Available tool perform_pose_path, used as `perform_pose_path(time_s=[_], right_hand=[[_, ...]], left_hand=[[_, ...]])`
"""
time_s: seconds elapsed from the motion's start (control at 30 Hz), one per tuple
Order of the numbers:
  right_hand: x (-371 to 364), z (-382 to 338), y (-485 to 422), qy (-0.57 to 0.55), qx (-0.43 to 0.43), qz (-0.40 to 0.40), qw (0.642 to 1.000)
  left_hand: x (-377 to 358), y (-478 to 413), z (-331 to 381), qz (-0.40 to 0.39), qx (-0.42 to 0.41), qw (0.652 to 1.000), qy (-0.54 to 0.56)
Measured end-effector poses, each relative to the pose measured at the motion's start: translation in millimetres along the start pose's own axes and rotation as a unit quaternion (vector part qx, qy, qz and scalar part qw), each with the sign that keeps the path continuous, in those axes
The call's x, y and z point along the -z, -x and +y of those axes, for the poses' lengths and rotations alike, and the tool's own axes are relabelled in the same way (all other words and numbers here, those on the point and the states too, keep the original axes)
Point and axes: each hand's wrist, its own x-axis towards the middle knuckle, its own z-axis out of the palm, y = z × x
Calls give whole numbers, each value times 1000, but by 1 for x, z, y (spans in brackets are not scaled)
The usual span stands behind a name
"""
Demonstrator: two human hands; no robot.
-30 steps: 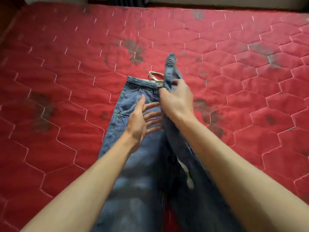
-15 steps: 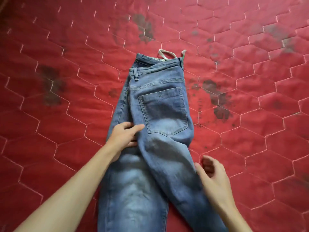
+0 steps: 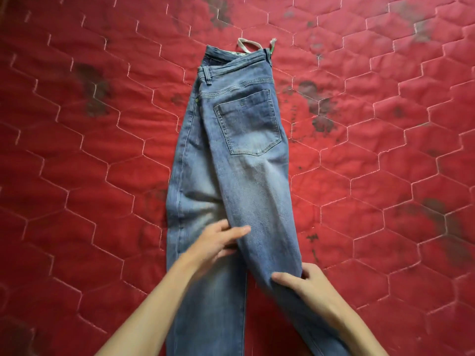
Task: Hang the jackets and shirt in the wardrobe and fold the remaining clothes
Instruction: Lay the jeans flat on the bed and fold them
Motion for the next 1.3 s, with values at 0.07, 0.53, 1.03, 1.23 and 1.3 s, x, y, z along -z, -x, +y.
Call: perform_pose_path(time_s=[0.07, 0.53, 1.03, 1.23, 1.3], right_hand=[[-18, -8, 12, -34, -1, -23, 999], [-44, 35, 59, -223, -98, -235, 941], [-112, 61, 70, -133, 65, 28, 989], [-103, 62, 76, -48, 10, 2, 999], [-103, 60, 77, -65, -17, -6, 998]], left_hand=[[-10, 20, -35, -30, 39, 999, 10], [-10, 111, -122, 122, -46, 980, 151], [-2, 116, -183, 119, -158, 980, -27], [35, 140, -249, 411, -153, 748, -498], [38, 153, -258, 418, -73, 776, -466]])
